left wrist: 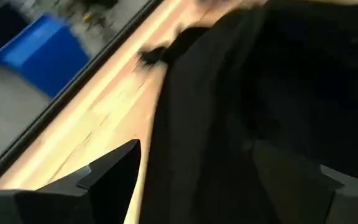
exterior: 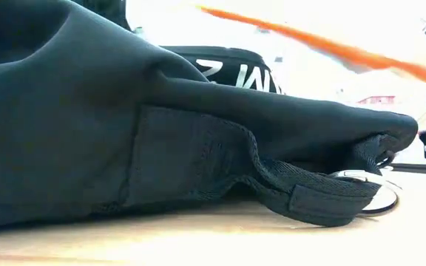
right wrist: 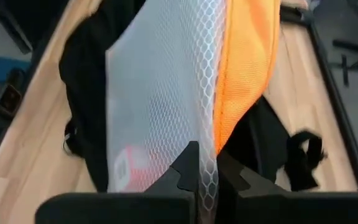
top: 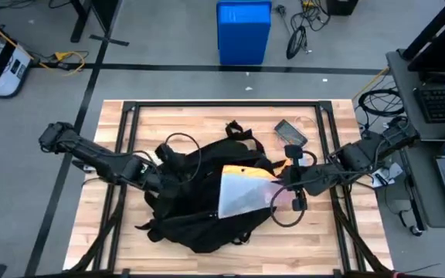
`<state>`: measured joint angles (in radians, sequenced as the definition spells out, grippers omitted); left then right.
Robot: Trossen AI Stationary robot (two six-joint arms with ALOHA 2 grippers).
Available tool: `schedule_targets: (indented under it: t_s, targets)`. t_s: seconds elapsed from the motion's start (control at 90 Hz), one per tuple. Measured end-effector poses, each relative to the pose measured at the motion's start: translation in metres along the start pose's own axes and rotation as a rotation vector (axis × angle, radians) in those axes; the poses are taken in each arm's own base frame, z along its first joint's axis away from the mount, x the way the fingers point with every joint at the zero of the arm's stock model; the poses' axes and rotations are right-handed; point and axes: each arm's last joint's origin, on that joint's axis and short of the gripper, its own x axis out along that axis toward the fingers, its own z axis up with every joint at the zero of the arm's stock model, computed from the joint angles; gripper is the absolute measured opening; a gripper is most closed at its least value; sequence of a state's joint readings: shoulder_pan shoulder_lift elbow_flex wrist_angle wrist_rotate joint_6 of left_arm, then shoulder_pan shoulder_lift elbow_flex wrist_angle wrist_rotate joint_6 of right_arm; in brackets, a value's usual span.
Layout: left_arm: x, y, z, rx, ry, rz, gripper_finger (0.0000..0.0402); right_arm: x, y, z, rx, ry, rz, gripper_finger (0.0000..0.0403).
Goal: Unpack backpack
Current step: Remove the orange zip bag from the black backpack
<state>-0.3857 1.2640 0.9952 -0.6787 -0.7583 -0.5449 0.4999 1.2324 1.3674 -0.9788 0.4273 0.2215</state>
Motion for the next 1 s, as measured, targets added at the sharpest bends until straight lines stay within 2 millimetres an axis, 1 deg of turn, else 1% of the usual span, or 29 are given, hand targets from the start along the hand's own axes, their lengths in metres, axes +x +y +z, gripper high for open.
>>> schedule_targets:
  t_s: [0.156,0.222,0.289,0.411,0.6,0.722,0.844,1.0]
  targets:
    - [-0.012,-0.019,0.016,0.041,-0.114,-0.221,0.0299,-0.001,0.001,-0.009,0.047,0.083,0.001,0.0]
    - [-0.011,-0.028,0.02,0.031,-0.135,-0.312,0.0299,-0.003,0.003,-0.012,0.053,0.109,0.004,0.0]
    - [-0.006,-0.036,0.02,0.031,-0.124,-0.368,0.0299,-0.004,0.006,-0.014,0.074,0.126,0.026,0.0]
    - [0.012,-0.057,0.011,0.063,-0.057,-0.451,0.0299,-0.006,0.01,-0.018,0.106,0.169,0.074,0.0]
    - [0.047,-0.097,-0.007,0.088,0.025,-0.621,0.0299,-0.01,0.018,-0.023,0.134,0.207,0.117,0.0]
    - [0.065,-0.115,-0.02,0.1,0.048,-0.654,0.0299,-0.013,0.022,-0.025,0.154,0.222,0.141,0.0]
    - [0.086,-0.122,-0.033,0.118,0.091,-0.615,0.0299,-0.015,0.026,-0.027,0.176,0.237,0.16,0.0]
    - [0.112,-0.119,-0.043,0.12,0.116,-0.487,0.0299,-0.015,0.029,-0.027,0.21,0.275,0.219,0.0]
